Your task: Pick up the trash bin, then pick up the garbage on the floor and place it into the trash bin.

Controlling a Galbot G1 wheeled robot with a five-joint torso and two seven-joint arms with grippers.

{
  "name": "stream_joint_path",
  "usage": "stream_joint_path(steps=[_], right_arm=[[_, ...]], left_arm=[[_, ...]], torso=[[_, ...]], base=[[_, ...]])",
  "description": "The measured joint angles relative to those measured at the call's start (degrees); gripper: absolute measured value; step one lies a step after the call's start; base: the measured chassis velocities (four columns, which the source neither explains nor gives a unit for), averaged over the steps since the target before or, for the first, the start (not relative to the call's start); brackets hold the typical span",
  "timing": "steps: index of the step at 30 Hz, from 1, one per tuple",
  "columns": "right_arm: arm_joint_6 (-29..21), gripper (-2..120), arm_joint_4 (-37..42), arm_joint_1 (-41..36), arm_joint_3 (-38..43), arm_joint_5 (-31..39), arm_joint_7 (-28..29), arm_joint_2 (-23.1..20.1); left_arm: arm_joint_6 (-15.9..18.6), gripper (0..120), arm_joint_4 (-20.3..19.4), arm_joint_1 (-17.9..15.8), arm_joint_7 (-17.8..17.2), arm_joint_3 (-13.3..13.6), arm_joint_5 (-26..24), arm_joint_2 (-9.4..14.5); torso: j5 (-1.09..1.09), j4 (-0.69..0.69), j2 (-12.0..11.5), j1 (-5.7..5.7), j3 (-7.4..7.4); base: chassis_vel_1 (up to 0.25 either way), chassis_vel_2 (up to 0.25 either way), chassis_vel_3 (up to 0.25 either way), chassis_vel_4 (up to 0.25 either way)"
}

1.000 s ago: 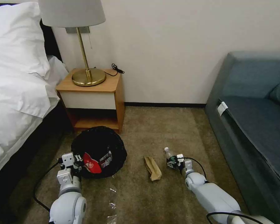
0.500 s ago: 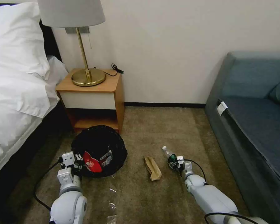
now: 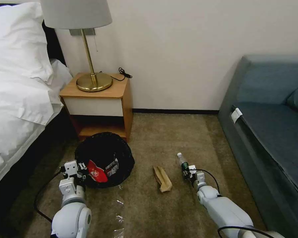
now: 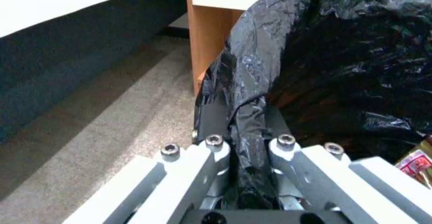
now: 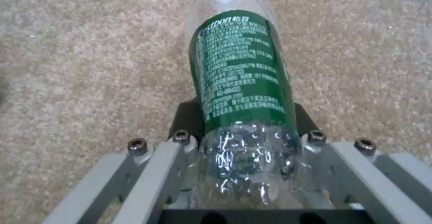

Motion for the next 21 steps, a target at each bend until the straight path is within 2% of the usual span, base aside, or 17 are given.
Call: stream_joint_path(steps=[9,12,13,14,15,17,18,20,21], right_arm=[[1.92,26,3.50,-0.30,2.07,-0.57,1.24,-0.24],[4.91,26,10.29,-0.96,3.71,-1.40,3.04,-0.59],[4.91,26,10.29,-0.96,3.71,-1.40,3.04,-0.59],[5.32,26,14.78,-1.70,3.89,-1.41,4.24,-0.99],[5.32,26,14.78,-1.70,3.89,-1.41,4.24,-0.99],[5.39,26,21.81,-3.15,3.58,-1.55,6.00,-1.82],[5.39,26,21.81,-3.15,3.58,-1.55,6.00,-1.82],[5.29,26,29.62,-4.45,2.40,-1.85,7.81,-2.56],[5.29,26,29.62,-4.45,2.40,-1.85,7.81,-2.56]], left_arm=[[0.07,4,0.72,-0.25,-0.03,0.06,-0.05,-0.10],[0.06,4,1.56,-0.60,-0.07,0.27,0.05,-0.37],[0.06,4,1.56,-0.60,-0.07,0.27,0.05,-0.37],[0.04,4,1.91,-0.89,-0.05,0.46,0.17,-0.58],[0.04,4,1.91,-0.89,-0.05,0.46,0.17,-0.58],[0.03,4,2.31,-1.30,-0.09,0.69,0.28,-0.73],[0.03,4,2.31,-1.30,-0.09,0.69,0.28,-0.73],[0.03,4,2.68,-1.53,-0.05,0.95,0.28,-0.74],[0.03,4,2.68,-1.53,-0.05,0.95,0.28,-0.74]], torso=[[0.00,0.00,0.00,0.00,0.00],[-0.01,-0.01,0.00,0.00,0.00],[-0.01,-0.01,0.00,0.00,0.00],[0.00,0.02,0.00,0.00,0.00],[0.00,0.02,0.00,0.00,0.00],[0.00,0.00,0.00,0.00,0.00],[0.00,0.00,0.00,0.00,0.00],[-0.02,-0.01,0.00,0.00,0.00],[-0.02,-0.01,0.00,0.00,0.00]], base=[[0.000,0.000,0.000,0.000],[0.000,0.000,0.000,0.000],[0.000,0.000,0.000,0.000],[0.000,0.000,0.000,0.000],[0.000,0.000,0.000,0.000],[0.000,0.000,0.000,0.000],[0.000,0.000,0.000,0.000],[0.000,0.000,0.000,0.000],[0.000,0.000,0.000,0.000]])
